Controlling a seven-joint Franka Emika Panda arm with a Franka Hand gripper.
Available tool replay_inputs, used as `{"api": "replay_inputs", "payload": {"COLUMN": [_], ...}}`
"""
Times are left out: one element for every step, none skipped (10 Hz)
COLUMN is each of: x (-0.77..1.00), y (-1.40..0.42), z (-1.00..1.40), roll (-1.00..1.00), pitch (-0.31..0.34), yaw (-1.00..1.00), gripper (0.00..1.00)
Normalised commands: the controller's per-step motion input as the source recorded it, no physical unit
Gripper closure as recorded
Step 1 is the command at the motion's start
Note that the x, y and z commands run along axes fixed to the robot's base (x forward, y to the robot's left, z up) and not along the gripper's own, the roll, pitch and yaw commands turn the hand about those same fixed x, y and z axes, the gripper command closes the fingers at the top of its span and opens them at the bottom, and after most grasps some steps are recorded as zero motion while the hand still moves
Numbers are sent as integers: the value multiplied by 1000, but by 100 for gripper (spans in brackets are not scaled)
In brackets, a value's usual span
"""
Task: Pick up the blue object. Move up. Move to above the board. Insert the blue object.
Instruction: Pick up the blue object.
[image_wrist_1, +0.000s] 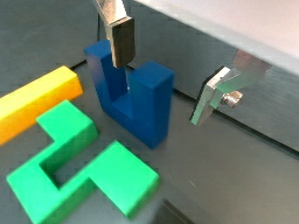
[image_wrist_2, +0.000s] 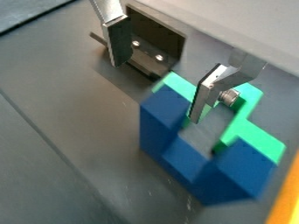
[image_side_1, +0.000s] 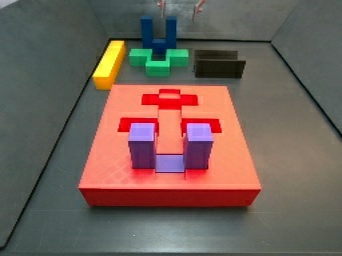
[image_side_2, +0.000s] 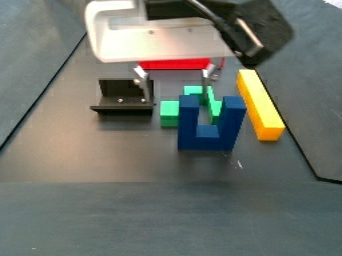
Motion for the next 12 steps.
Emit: {"api": "replay_inputs", "payload": {"x": [-86, 0, 60, 100, 91, 20, 0, 0, 0, -6, -6, 0], "y": [3, 0, 0, 0, 54, 111, 103, 11, 0, 0, 0, 0], "z": [-43, -191, -249, -300, -260, -149, -163, -83, -26, -60, -54, -77], "roll": [0, 63, 111, 153, 143, 91, 76, 11, 0, 20, 46, 0], "pitch": [0, 0, 0, 0, 0, 0, 0, 0, 0, 0, 0, 0], "yaw": [-63, 20, 80, 120, 117, 69, 37, 3, 0, 0, 0, 0], "gripper": [0, 0, 0, 0, 0, 0, 0, 0, 0, 0, 0, 0]}}
